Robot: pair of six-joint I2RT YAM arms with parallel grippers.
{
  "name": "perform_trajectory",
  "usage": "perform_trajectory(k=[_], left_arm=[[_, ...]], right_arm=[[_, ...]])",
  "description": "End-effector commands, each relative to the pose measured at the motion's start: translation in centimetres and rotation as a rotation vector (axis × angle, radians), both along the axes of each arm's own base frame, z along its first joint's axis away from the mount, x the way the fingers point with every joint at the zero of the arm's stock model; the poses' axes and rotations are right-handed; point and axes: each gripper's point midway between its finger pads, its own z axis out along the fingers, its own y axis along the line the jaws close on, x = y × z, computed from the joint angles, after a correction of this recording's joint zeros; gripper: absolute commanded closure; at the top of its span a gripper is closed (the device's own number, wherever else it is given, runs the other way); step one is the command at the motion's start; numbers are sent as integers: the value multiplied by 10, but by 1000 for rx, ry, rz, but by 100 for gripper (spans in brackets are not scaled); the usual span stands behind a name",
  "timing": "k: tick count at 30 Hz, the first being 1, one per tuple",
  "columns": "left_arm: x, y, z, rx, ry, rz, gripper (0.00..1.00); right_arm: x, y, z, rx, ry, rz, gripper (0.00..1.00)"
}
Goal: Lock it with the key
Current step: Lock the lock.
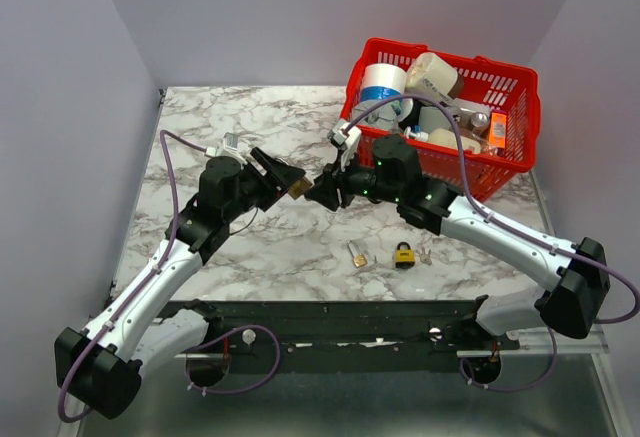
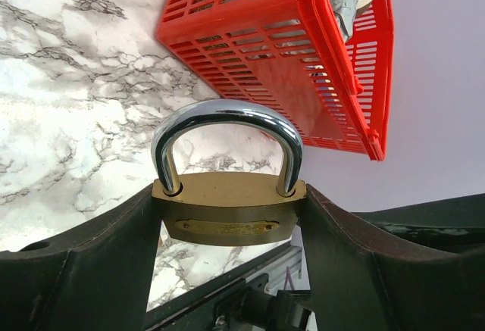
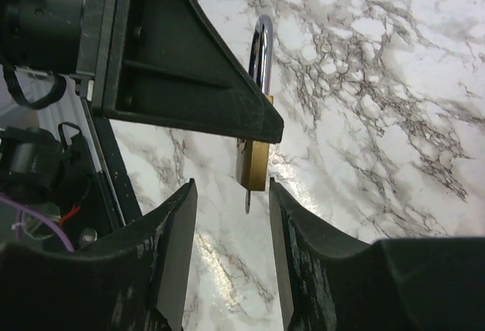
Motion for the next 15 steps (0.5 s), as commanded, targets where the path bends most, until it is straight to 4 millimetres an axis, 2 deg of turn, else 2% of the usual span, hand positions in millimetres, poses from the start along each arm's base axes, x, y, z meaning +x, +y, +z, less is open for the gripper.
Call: perform_trajectory(k=[1, 4, 9, 15], left_arm=[[7, 2, 53, -81, -125, 22, 83], [9, 2, 51, -96, -103, 30, 83], [9, -1, 49, -143, -70, 23, 84], [9, -3, 51, -158, -51, 18, 88]], right_arm=[[-9, -3, -26, -61, 40, 49, 51], [-11, -4, -31, -63, 53, 48, 52], [-1, -1, -32, -56, 49, 6, 63], [9, 7, -29, -39, 45, -4, 68]])
